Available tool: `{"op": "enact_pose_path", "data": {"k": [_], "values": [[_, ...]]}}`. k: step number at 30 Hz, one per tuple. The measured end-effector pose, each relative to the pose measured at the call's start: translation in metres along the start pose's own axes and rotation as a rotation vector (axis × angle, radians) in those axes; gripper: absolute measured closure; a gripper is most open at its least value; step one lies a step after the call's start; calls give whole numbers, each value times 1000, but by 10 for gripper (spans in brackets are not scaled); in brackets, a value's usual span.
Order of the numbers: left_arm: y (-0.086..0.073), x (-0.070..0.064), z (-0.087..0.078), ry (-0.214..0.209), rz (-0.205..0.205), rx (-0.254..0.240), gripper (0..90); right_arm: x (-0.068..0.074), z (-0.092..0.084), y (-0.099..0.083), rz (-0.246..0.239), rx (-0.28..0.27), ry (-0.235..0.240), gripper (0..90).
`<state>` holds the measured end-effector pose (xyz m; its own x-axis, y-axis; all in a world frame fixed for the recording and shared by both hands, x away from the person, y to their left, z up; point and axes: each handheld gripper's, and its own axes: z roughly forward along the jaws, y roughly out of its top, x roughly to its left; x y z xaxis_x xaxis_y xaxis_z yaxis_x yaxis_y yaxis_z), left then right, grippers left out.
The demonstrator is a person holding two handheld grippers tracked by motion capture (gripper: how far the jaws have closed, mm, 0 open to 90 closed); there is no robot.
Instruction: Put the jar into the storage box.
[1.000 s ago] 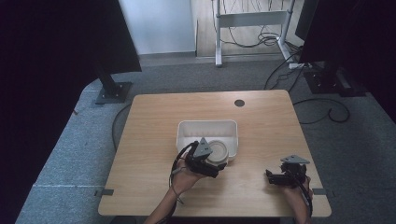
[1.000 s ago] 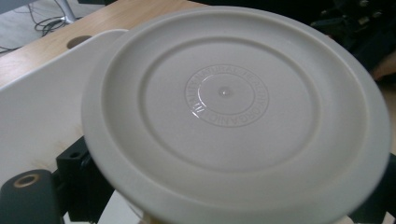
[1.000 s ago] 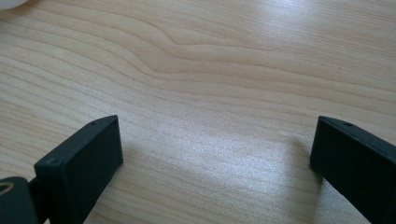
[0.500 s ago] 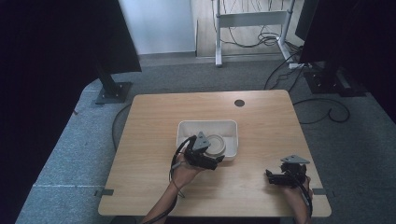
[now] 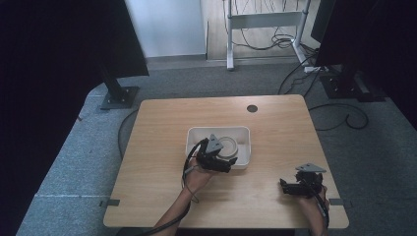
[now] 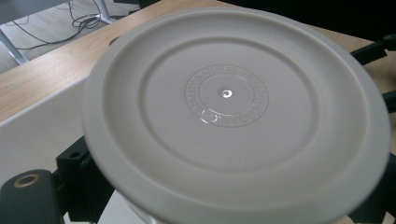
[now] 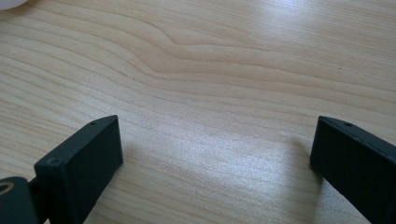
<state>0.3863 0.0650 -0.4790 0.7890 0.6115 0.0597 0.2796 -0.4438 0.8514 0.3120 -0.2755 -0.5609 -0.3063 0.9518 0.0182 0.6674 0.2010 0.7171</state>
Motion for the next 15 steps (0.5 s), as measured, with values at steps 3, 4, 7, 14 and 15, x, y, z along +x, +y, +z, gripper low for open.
{"op": "enact_pose_path", "data": {"k": [3,4,7,14,15], "values": [[0,3,4,17,-10,2,99,0,0,0,0,0,0,18],[-1,3,5,20,-12,2,99,0,0,0,0,0,0,17],[0,5,11,38,-12,9,99,0,0,0,0,0,0,18],[-3,4,23,68,-27,21,99,0,0,0,0,0,0,18],[-4,4,26,76,-34,23,99,0,0,0,0,0,0,18]]}}
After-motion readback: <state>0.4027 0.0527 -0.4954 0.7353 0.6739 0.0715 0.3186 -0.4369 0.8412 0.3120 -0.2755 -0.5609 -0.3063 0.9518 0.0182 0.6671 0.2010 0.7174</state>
